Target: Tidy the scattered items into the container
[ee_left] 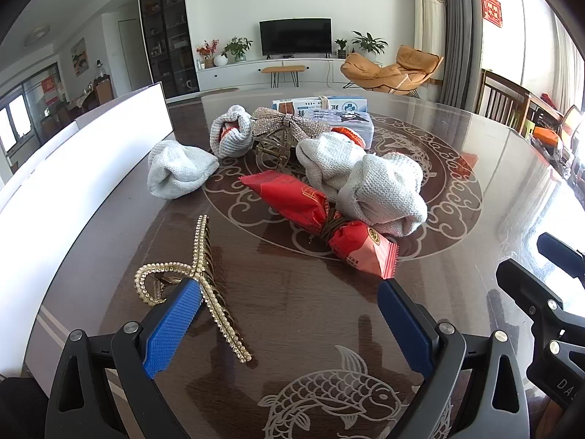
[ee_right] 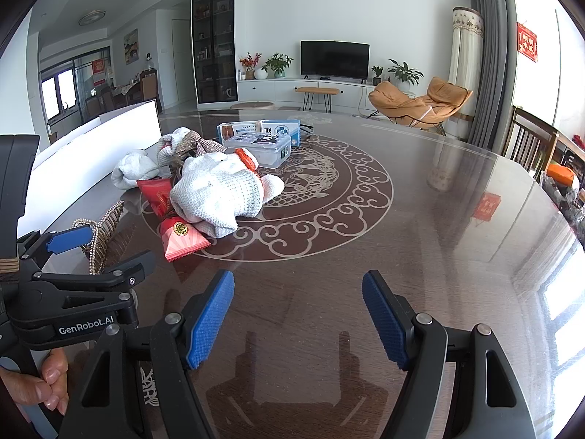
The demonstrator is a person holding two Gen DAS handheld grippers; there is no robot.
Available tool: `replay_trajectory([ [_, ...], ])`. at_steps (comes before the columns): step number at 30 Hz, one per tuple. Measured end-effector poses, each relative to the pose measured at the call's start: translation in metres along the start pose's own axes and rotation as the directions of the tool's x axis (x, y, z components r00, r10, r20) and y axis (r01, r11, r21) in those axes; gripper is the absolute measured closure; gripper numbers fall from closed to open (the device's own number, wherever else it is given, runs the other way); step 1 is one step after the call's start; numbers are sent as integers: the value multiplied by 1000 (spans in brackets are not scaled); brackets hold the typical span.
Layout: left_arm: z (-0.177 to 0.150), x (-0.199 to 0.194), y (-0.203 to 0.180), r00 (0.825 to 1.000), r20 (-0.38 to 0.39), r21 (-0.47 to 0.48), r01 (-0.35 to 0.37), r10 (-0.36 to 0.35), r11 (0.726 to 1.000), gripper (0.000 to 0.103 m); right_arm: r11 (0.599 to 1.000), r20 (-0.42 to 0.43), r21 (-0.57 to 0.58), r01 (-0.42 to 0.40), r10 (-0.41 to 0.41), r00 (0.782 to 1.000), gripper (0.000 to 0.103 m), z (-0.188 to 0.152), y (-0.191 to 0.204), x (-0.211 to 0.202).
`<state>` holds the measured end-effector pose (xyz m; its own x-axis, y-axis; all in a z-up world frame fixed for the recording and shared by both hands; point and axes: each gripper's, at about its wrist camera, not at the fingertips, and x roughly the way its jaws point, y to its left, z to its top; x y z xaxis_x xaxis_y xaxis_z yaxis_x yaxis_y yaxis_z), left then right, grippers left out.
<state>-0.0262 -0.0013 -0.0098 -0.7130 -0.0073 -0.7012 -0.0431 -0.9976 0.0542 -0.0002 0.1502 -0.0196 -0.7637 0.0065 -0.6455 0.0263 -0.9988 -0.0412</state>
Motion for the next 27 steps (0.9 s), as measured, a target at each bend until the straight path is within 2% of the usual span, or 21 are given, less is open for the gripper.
replay_trajectory([
  [11, 0, 5, -8, 999, -41, 51, 0, 2, 999, 4, 1000, 0, -2, 2, -2, 1000, 29, -1, 3, 1],
  [16, 1, 9, -13, 998, -65, 85, -10, 16, 996, 0, 1000, -3, 7, -1, 1, 1000, 29, -2, 5, 2],
  [18, 1, 15, -11, 994, -113, 78, 10, -1, 997, 0, 1000, -7, 13, 1, -1, 1000, 29, -1, 2, 2],
  [19, 0, 14, -7, 994, -113, 54, 16, -10, 998, 0, 1000, -8, 17, 0, 0, 1000, 29, -1, 2, 2],
  [21, -2, 2, -3, 999, -47, 44, -10, 12, 999, 0, 1000, -13, 27, -10, 10, 1000, 29, -1, -1, -1],
  [23, -5, -12, -6, 998, 38, 95, -54, 50, 994, 0, 999, -12, 40, -20, 20, 1000, 29, -1, -2, -2],
  [25, -7, -16, -11, 994, 53, 151, -106, 99, 983, 0, 998, -5, 53, -31, 31, 1000, 29, -1, -2, -2],
  [27, -8, -14, -13, 993, 30, 177, -120, 116, 977, 0, 998, 4, 52, -34, 33, 999, 29, -1, -2, -2],
])
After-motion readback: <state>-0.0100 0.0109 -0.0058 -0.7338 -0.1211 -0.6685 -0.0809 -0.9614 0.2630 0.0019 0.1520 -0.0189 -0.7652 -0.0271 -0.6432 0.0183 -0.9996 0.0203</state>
